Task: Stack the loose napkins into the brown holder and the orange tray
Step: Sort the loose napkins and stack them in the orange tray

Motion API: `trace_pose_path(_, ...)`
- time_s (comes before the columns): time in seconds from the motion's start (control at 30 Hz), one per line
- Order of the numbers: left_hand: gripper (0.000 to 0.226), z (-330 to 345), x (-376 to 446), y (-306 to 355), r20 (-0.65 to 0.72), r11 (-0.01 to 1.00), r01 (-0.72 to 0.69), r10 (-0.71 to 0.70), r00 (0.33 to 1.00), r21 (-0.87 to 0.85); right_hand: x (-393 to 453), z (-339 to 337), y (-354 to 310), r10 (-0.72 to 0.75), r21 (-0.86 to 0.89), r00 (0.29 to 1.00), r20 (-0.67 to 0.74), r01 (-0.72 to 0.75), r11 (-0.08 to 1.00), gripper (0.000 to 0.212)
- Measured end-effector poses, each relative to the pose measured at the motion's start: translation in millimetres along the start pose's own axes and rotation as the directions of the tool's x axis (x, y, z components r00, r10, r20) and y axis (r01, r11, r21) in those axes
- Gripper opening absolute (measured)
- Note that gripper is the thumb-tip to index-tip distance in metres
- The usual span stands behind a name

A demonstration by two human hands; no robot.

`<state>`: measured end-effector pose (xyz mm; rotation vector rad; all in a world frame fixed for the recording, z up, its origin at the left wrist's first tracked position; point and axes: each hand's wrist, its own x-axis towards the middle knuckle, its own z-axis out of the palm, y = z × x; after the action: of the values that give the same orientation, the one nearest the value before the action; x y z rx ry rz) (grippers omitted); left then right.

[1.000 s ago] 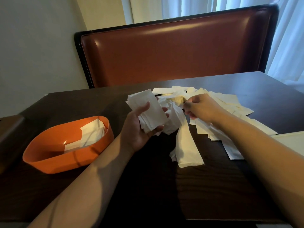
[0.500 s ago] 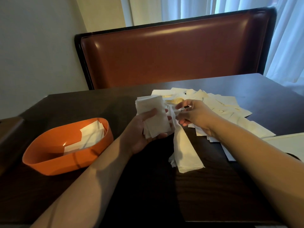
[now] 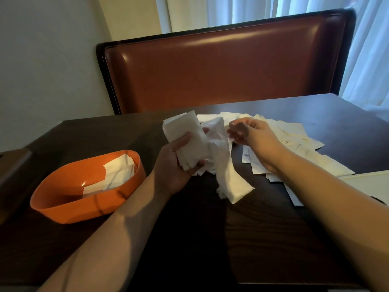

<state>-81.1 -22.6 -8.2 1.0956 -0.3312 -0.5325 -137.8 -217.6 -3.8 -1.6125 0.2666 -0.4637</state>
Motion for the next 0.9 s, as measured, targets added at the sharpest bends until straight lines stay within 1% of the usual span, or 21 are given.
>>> trace_pose_path(0.03, 0.018, -0.9, -1.3, 0.5, 0.009, 0.999, -0.004, 0.004, 1.0, -0.045, -0.5, -2.2, -1.8, 0.053, 0.022, 0.994, 0.096, -0.055, 0.998, 0.031)
trace_pose_path(0.07, 0.019, -0.4, -2.6, 1.3, 0.03, 0.994, 0.006, -0.003, 1.0, -0.106, -2.3, -3.9, -4.3, 0.108, 0.046, 0.971, 0.215, -0.121, 0.992, 0.038)
trace_pose_path(0.1, 0.028, -0.9, -3.0, 1.1, 0.049, 0.988, 0.018, -0.01, 0.999, -0.15, -4.3, -4.7, -6.1, 0.149, 0.077, 0.938, 0.314, -0.181, 0.98, 0.043)
trace_pose_path(0.13, 0.033, 1.4, -4.3, 1.9, 0.072, 0.985, 0.031, -0.019, 0.997, -0.17, -7.0, -4.5, -7.6, 0.16, 0.125, 0.911, 0.381, -0.222, 0.967, 0.044)
trace_pose_path(0.2, 0.029, 2.1, -4.4, 3.2, 0.069, 0.986, 0.035, -0.024, 0.997, -0.162, -10.6, -2.5, -9.2, 0.11, 0.237, 0.899, 0.424, -0.228, 0.944, 0.04)
trace_pose_path(0.27, 0.028, 2.5, -4.5, 4.9, 0.025, 0.989, 0.052, -0.049, 0.999, -0.141, -12.5, 1.4, -11.6, 0.039, 0.305, 0.917, 0.396, -0.172, 0.937, 0.03)
trace_pose_path(0.33, 0.024, 4.3, -3.1, 5.5, -0.057, 0.993, 0.079, -0.085, 0.995, -0.093, -12.8, 3.4, -12.9, 0.0, 0.359, 0.939, 0.343, -0.131, 0.924, 0.022)
trace_pose_path(0.4, 0.029, 6.5, -2.1, 4.6, -0.08, 0.99, 0.132, -0.136, 0.987, -0.052, -12.6, 4.9, -12.8, -0.019, 0.386, 0.956, 0.293, -0.1, 0.917, 0.023)
trace_pose_path(0.47, 0.022, 8.8, -1.6, 4.1, -0.038, 0.989, 0.151, -0.15, 0.988, 0.01, -13.2, 7.2, -11.3, -0.035, 0.373, 0.967, 0.254, -0.065, 0.925, 0.03)
trace_pose_path(0.53, 0.019, 10.9, -3.2, 4.7, 0.041, 0.99, 0.128, -0.131, 0.991, 0.057, -15.2, 11.3, -10.0, -0.055, 0.355, 0.975, 0.215, -0.025, 0.934, 0.032)
trace_pose_path(0.6, 0.022, 13.8, -6.1, 3.4, 0.106, 0.99, 0.076, -0.089, 0.99, 0.12, -16.9, 14.9, -9.2, -0.089, 0.355, 0.982, 0.169, 0.024, 0.935, 0.028)
trace_pose_path(0.67, 0.025, 11.5, -4.9, -1.2, 0.097, 0.98, 0.012, -0.032, 0.995, 0.201, -17.3, 17.6, -7.7, -0.103, 0.356, 0.985, 0.142, 0.047, 0.933, 0.024)
trace_pose_path(0.73, 0.026, 9.7, -2.1, -4.2, 0.056, 0.967, -0.034, 0.021, 0.998, 0.254, -16.7, 19.2, -5.9, -0.108, 0.331, 0.987, 0.123, 0.062, 0.941, 0.021)
trace_pose_path(0.8, 0.026, 9.1, -0.7, -4.4, 0.015, 0.964, -0.052, 0.049, 0.999, 0.259, -16.0, 19.8, -5.2, -0.109, 0.312, 0.989, 0.099, 0.073, 0.947, 0.018)
trace_pose_path(0.9, 0.027, 10.3, -1.7, -3.6, -0.001, 0.969, -0.056, 0.058, 0.998, 0.24, -16.5, 20.3, -6.2, -0.089, 0.313, 0.993, 0.076, 0.061, 0.948, 0.027)
